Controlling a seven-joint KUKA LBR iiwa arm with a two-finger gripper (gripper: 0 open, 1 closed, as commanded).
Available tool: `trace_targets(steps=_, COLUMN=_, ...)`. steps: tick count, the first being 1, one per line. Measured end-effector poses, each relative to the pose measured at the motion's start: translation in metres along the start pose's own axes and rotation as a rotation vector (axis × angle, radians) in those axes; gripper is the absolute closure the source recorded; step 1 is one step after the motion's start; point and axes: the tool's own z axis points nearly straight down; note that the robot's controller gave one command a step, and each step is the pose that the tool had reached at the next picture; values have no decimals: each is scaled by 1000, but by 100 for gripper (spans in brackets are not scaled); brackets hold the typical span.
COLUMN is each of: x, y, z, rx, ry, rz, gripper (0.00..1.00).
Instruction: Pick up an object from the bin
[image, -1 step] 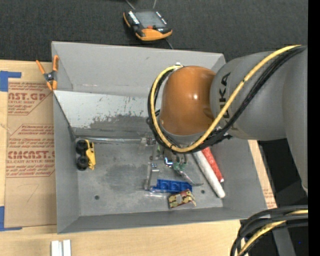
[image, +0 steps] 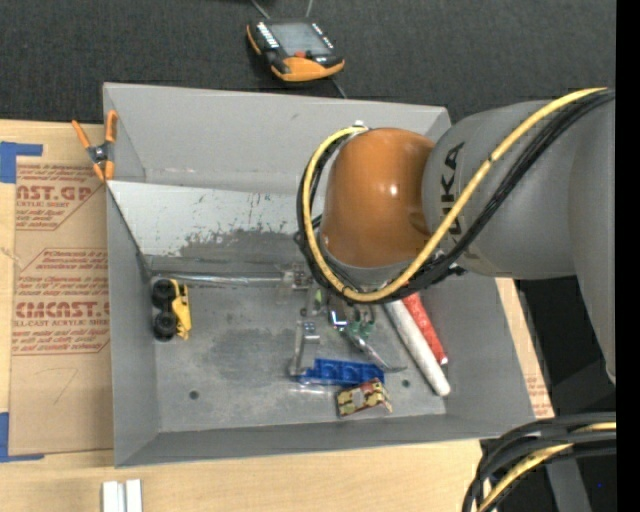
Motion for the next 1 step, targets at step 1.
trace_targets(steps=1, x=-19, y=-83, z=116, rx=0, ry=5, rz=-45, gripper=0)
